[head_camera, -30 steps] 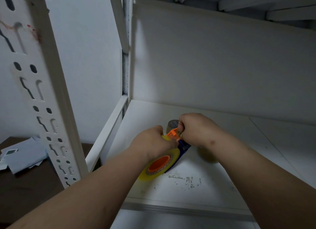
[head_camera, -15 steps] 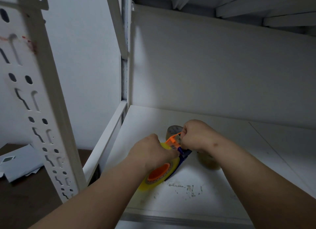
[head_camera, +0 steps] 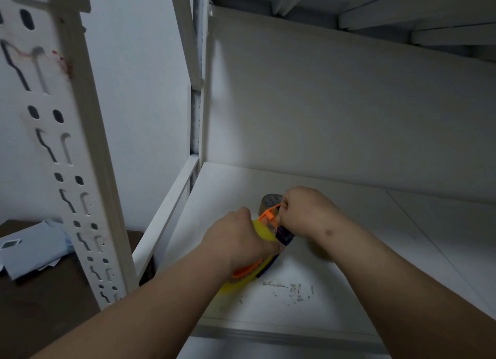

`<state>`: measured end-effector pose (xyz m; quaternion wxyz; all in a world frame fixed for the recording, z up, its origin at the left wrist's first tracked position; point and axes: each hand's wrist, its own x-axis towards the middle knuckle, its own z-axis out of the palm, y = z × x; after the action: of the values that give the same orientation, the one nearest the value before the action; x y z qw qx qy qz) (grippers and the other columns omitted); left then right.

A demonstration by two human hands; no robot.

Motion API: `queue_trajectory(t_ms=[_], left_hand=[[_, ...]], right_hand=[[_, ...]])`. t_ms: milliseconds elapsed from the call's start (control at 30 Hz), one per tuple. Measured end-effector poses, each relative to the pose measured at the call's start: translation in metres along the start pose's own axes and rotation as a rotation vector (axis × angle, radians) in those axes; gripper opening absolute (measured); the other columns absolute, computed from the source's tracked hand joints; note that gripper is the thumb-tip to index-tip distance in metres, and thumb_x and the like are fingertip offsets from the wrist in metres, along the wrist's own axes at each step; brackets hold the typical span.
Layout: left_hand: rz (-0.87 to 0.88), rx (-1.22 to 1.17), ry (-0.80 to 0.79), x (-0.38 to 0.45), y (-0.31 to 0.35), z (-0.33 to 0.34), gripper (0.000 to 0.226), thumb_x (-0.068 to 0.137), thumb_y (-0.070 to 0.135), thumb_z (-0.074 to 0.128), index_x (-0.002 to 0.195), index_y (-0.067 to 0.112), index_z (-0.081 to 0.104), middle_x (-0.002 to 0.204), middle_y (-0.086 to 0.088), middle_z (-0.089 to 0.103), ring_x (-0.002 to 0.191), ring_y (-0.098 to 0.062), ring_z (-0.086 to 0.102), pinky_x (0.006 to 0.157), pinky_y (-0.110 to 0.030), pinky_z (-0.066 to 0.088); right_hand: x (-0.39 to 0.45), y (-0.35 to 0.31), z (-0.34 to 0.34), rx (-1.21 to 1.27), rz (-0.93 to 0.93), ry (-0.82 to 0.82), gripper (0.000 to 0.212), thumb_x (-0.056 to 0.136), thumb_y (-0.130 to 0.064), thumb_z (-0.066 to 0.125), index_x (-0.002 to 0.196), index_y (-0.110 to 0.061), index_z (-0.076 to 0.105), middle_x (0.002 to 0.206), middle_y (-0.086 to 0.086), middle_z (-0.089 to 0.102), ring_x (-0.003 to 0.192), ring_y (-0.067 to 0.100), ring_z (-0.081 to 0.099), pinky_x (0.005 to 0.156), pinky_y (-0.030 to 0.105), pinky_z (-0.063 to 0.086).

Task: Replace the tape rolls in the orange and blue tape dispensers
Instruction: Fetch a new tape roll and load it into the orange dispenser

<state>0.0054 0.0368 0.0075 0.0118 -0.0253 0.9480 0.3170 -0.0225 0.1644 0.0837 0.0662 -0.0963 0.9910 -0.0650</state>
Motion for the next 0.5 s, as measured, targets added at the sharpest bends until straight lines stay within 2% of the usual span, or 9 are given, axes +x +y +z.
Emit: queue_trajectory(t_ms=[100,167,267,367,500], left_hand=[[0.025,-0.043,0.024,-0.002,-0.005,-0.001,0.053,0.073,0.074,0.053,0.079,0.024,0.039,0.081,0.003,0.051,0.072,-0.017,0.051,0.053,-0.03,0.032],[0.008,-0.08,0.032,-0.002,-0.007,-0.003,0.047,0.083,0.069,0.047,0.075,0.023,0.037,0.08,0.0,0.053,0.068,-0.015,0.049,0.052,-0.03,0.032],[-0.033,-0.123,0.035,-0.002,-0.007,-0.004,0.045,0.083,0.065,0.052,0.076,0.022,0.041,0.077,0.002,0.053,0.066,-0.011,0.048,0.052,-0.029,0.031],[-0.086,-0.181,0.011,0.0,-0.007,-0.006,0.048,0.077,0.066,0.058,0.083,0.02,0.046,0.08,0.001,0.055,0.07,-0.011,0.05,0.054,-0.029,0.034],[-0.149,-0.219,-0.032,0.001,-0.009,-0.011,0.054,0.073,0.066,0.063,0.093,0.017,0.05,0.084,0.0,0.055,0.074,-0.012,0.051,0.055,-0.029,0.037]], right_hand=[[-0.001,0.001,0.005,-0.07,-0.055,0.072,0.01,0.081,-0.007,0.059,0.076,-0.016,0.061,0.081,0.003,0.063,0.076,0.021,0.057,0.056,0.025,0.039],[-0.003,0.003,0.008,-0.139,-0.111,0.127,0.007,0.082,-0.009,0.059,0.088,-0.013,0.06,0.088,0.004,0.063,0.076,0.022,0.056,0.057,0.026,0.039],[-0.005,0.002,0.01,-0.215,-0.185,0.185,0.009,0.082,-0.01,0.057,0.089,-0.014,0.053,0.084,0.004,0.056,0.074,0.024,0.053,0.061,0.029,0.041],[-0.004,-0.002,0.005,-0.206,-0.18,0.118,0.008,0.083,-0.011,0.057,0.091,-0.012,0.056,0.085,0.004,0.057,0.077,0.023,0.055,0.062,0.031,0.043],[-0.002,-0.004,-0.008,-0.051,-0.164,-0.035,0.009,0.085,-0.016,0.063,0.087,-0.008,0.066,0.09,0.009,0.065,0.084,0.024,0.059,0.066,0.03,0.042]])
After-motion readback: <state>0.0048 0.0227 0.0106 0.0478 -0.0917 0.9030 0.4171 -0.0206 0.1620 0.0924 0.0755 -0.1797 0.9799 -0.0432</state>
